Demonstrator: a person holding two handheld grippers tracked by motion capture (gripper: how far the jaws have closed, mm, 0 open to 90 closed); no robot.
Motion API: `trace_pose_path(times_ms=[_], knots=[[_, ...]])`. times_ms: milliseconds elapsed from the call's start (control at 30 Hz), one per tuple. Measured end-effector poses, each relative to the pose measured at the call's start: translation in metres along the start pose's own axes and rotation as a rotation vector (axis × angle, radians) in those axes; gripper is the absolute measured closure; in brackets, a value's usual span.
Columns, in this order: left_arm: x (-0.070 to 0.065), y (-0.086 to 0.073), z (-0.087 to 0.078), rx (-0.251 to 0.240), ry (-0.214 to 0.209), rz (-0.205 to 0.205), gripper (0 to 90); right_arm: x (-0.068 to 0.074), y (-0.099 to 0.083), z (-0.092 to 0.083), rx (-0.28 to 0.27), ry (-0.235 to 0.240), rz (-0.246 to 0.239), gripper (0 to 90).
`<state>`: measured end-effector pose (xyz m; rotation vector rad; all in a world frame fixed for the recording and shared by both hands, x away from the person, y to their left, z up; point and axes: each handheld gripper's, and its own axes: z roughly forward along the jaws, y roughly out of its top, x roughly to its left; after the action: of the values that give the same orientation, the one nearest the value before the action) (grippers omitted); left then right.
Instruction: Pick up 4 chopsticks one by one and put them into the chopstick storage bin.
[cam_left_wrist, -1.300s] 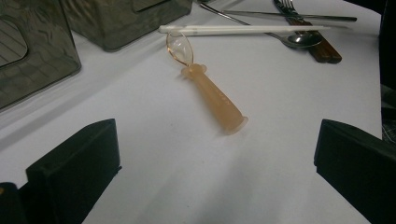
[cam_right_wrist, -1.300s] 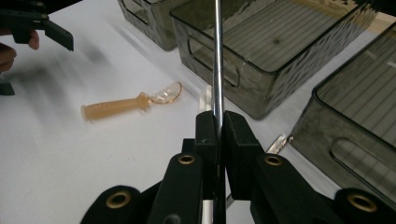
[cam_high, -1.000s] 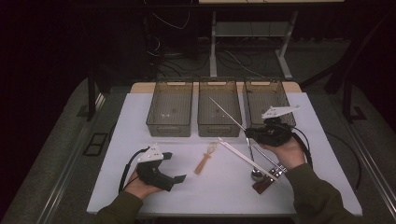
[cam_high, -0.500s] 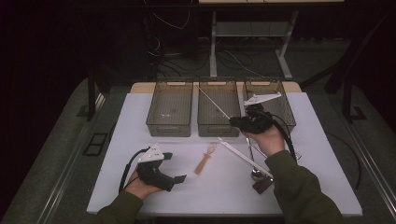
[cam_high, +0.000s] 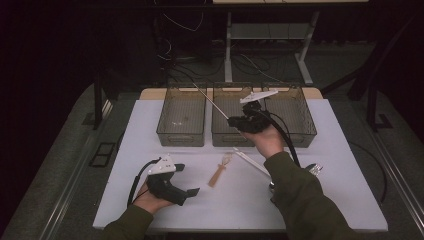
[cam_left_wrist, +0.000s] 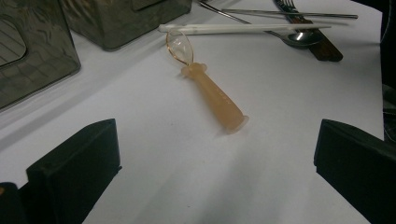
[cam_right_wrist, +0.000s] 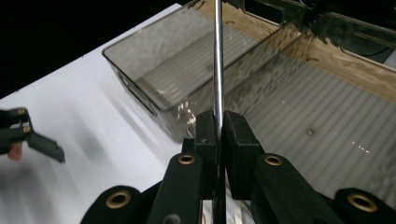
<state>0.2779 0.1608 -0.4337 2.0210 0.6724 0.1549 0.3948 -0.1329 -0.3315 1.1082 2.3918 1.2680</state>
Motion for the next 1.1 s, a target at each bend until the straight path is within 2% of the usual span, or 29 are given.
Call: trace_pose_path(times_ms=[267,433,833,1100], knots=[[-0.001,0.000,0.002,0.001,-0.004,-0.002,0.0,0.008,0.018,0.020,-0.012,0.009,0.012,84.5],[-0.001,0.000,0.002,-0.001,-0.007,0.008,0.0,0.012,0.029,0.041,-0.009,0.011,0.018,84.5],[-0.001,0.001,0.001,0.004,-0.011,0.014,0.0,0.021,0.051,0.077,-0.015,-0.006,0.028,84.5],[-0.002,0.001,0.002,-0.008,-0.018,0.009,0.0,0.026,0.060,0.099,0.003,-0.018,0.022,84.5]])
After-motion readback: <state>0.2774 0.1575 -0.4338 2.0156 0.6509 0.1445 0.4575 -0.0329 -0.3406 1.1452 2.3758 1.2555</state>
